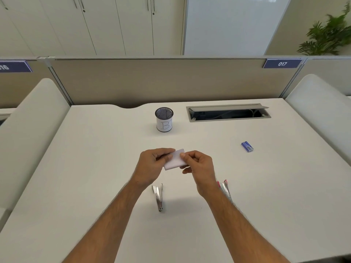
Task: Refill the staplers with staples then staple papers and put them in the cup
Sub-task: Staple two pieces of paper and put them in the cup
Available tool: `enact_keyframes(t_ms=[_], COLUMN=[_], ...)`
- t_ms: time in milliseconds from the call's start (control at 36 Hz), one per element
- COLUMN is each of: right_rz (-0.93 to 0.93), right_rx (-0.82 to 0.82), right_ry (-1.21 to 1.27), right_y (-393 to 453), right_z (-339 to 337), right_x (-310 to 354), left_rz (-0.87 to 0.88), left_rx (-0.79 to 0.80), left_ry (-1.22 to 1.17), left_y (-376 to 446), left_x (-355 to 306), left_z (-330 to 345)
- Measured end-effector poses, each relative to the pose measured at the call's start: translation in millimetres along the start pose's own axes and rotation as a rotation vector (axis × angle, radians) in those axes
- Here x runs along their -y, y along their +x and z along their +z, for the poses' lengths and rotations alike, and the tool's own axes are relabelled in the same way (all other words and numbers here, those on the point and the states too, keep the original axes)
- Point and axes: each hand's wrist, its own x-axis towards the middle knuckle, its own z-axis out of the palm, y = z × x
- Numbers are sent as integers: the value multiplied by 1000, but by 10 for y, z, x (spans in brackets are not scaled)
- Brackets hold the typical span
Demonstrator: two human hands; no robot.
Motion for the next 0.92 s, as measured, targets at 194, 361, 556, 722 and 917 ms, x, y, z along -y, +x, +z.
enact_keyframes(t_ms=[194,361,556,722,917], right_rz=[58,128,53,34,32], right_rx=[45,145,46,36,64], right_ry=[64,103,83,41,11], right_y=[-11,-18,-9,-3,-5], right_z=[-18,-38,-55,-54,-58], right_x=[-9,-39,-58,-47,-61], left_rz=[-4,0,-147,-220,-228], left_rx=[-32,-58,9,73,77], left_ry=[1,9,-247,-335,-356], left_y=[-9,-39,-92,-173,-190], left_x=[-23,-41,-15,46,48], left_z=[27,61,81,126,98])
